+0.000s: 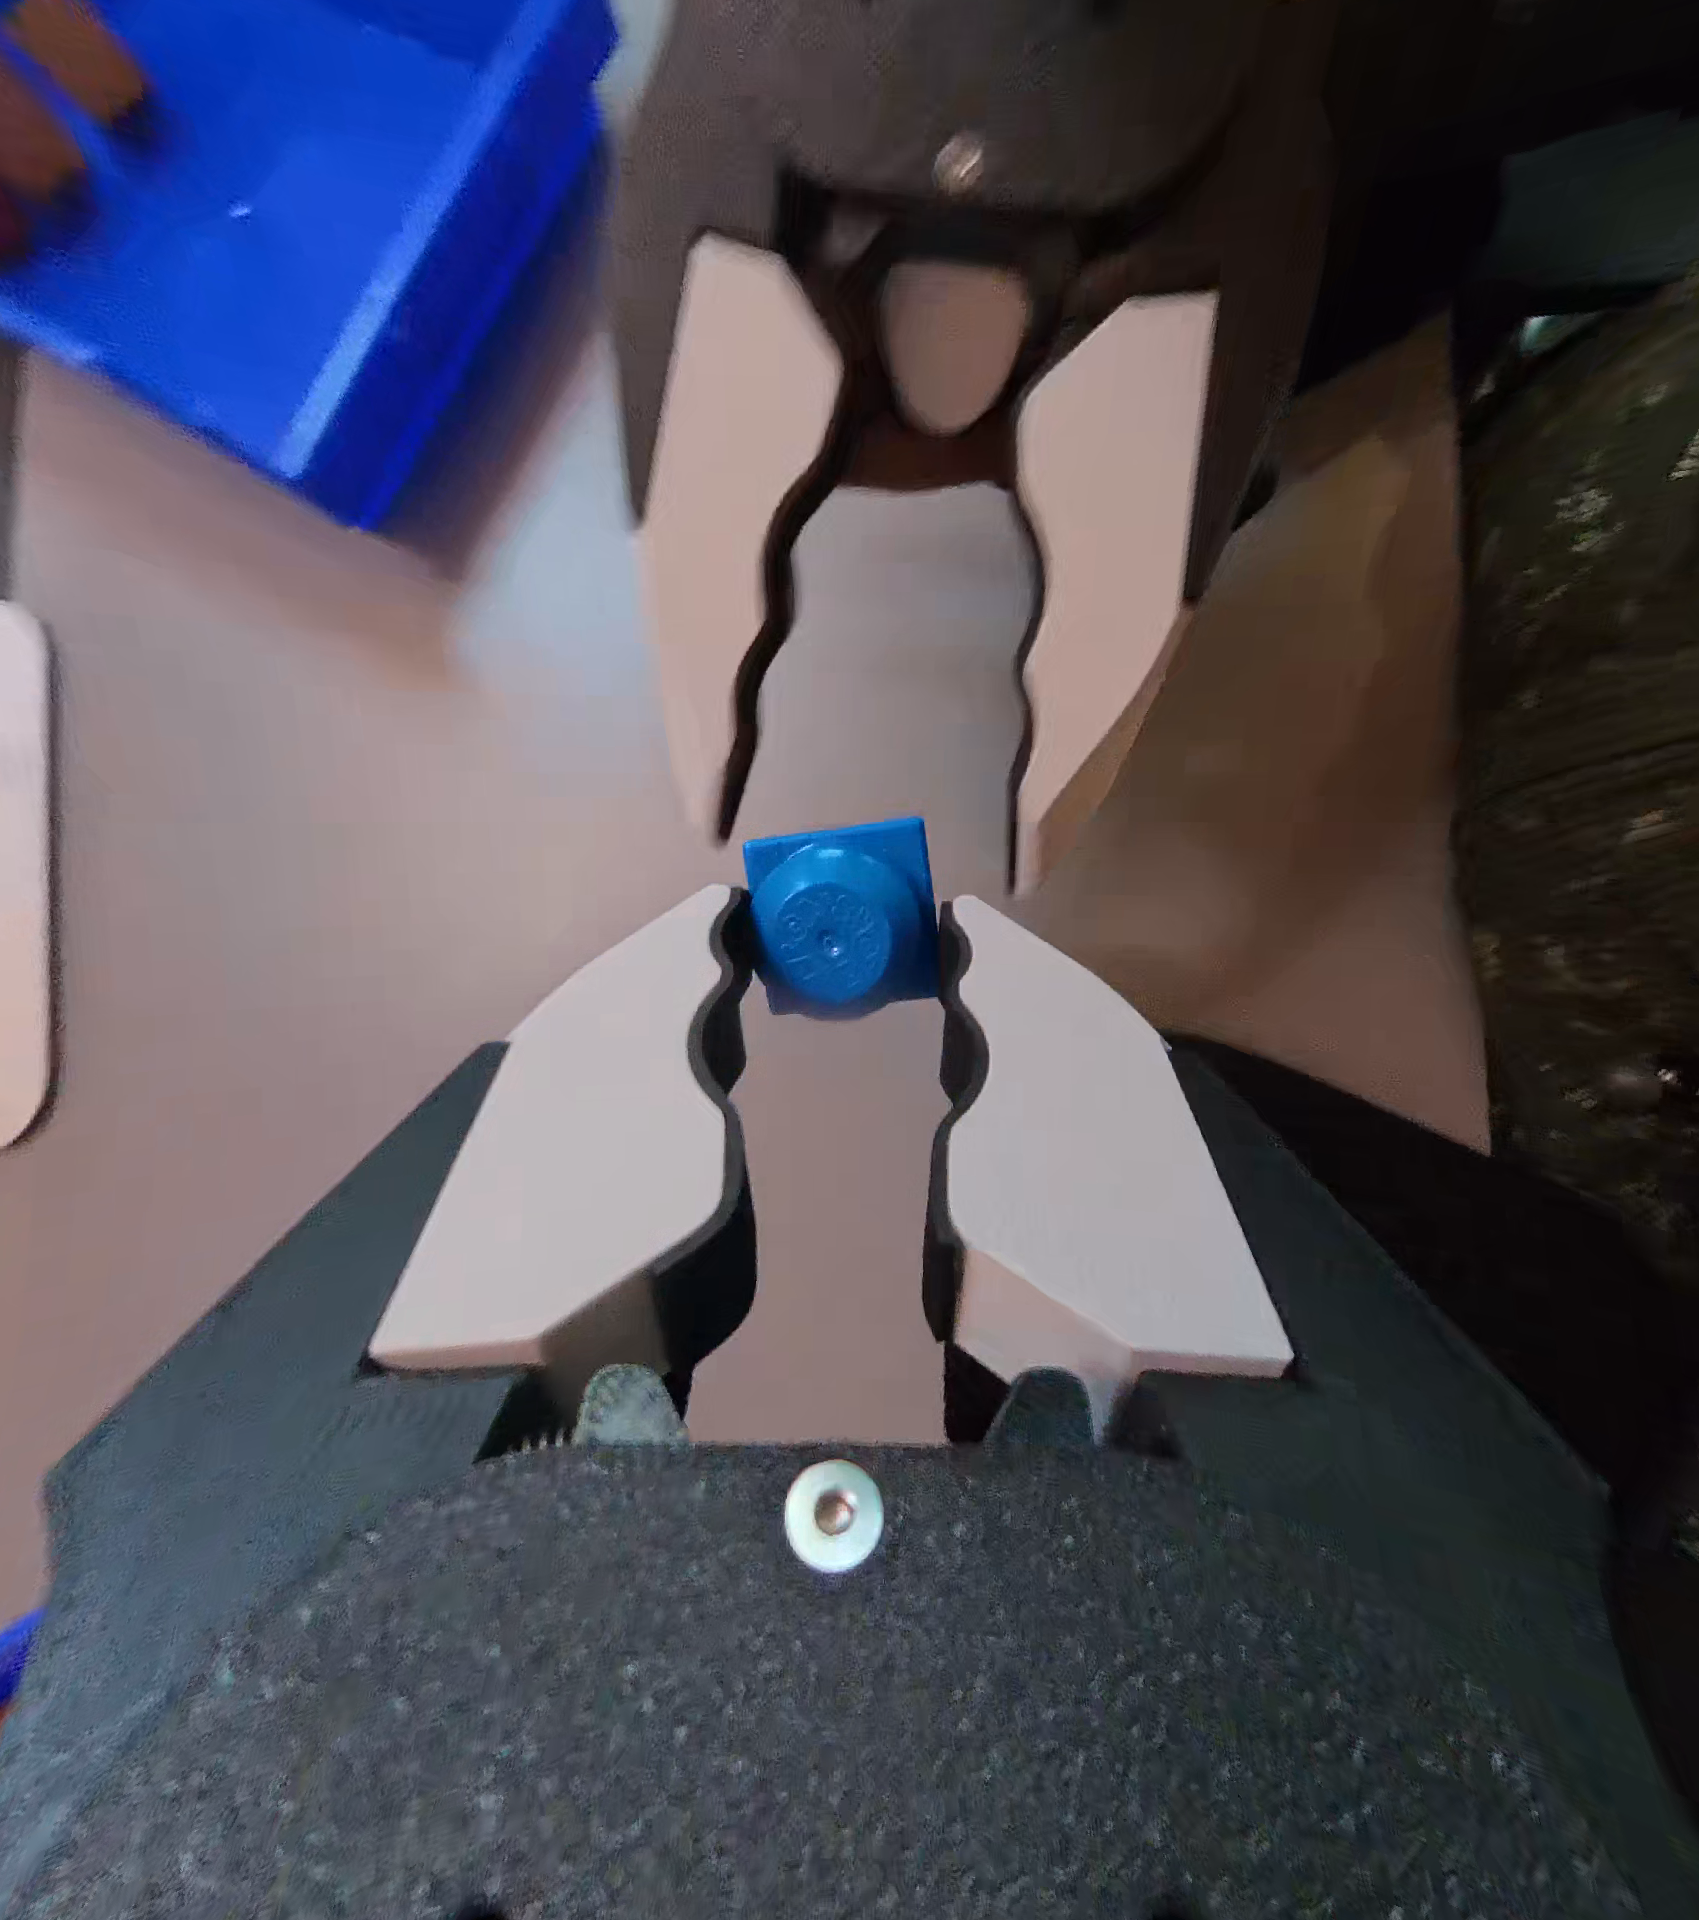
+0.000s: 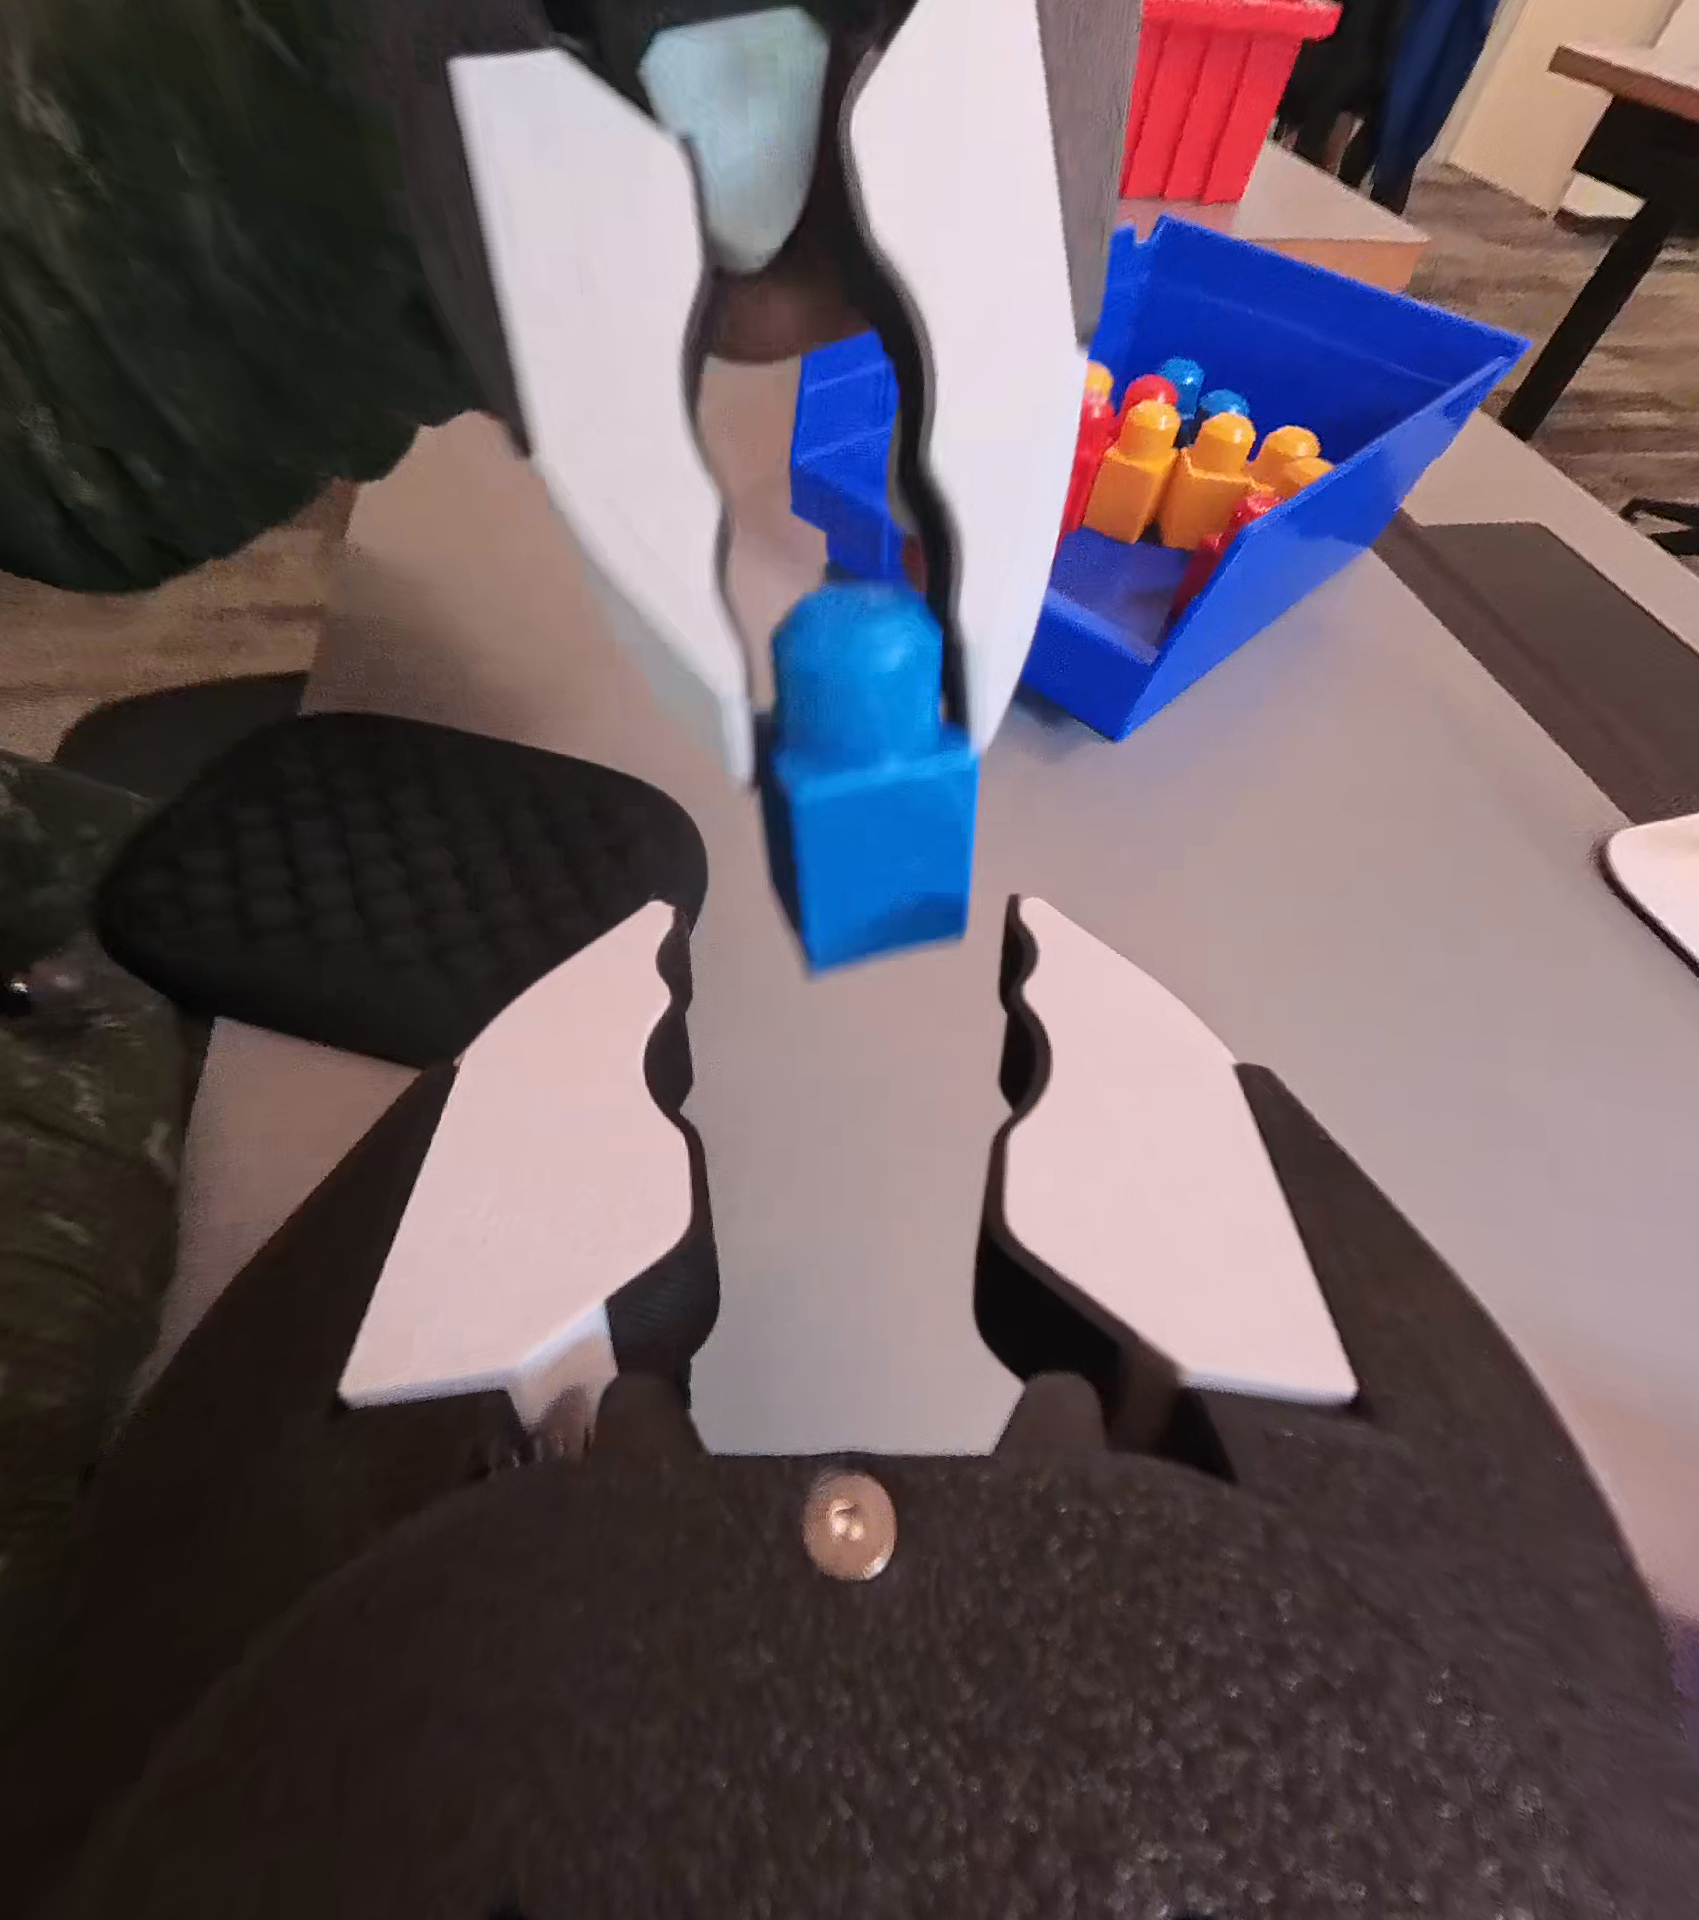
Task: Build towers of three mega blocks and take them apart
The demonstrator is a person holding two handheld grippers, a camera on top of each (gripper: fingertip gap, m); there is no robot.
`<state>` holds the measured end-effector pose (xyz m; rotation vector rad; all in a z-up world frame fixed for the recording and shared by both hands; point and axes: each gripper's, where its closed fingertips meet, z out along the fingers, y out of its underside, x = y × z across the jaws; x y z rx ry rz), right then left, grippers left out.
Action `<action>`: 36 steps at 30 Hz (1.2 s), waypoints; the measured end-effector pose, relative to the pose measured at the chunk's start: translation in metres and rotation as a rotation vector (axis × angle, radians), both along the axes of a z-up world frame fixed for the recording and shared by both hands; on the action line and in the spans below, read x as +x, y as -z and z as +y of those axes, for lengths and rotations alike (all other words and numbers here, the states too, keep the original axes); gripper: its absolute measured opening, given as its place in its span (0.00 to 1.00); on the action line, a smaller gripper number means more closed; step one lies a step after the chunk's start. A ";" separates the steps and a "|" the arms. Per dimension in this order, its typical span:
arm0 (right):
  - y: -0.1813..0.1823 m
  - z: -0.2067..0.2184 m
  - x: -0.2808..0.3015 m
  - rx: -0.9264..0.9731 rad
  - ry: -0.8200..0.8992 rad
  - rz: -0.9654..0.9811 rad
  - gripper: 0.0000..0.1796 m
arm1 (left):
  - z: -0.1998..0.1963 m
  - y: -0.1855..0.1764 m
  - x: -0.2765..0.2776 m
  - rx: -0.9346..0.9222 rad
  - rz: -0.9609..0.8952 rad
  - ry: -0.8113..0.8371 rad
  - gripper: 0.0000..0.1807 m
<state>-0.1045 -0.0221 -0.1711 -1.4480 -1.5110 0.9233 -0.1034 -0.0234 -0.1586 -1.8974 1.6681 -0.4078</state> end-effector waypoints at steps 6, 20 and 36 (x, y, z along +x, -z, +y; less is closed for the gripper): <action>0.011 0.000 0.015 0.044 -0.020 -0.032 0.20 | 0.012 -0.024 0.001 -0.051 -0.200 -0.035 0.21; 0.025 0.029 0.041 -0.090 0.068 0.012 0.20 | 0.185 0.093 -0.270 0.000 0.201 -0.972 0.34; 0.034 0.018 0.041 -0.181 -0.006 0.009 0.20 | 0.185 0.106 -0.262 -0.020 0.359 -0.556 0.21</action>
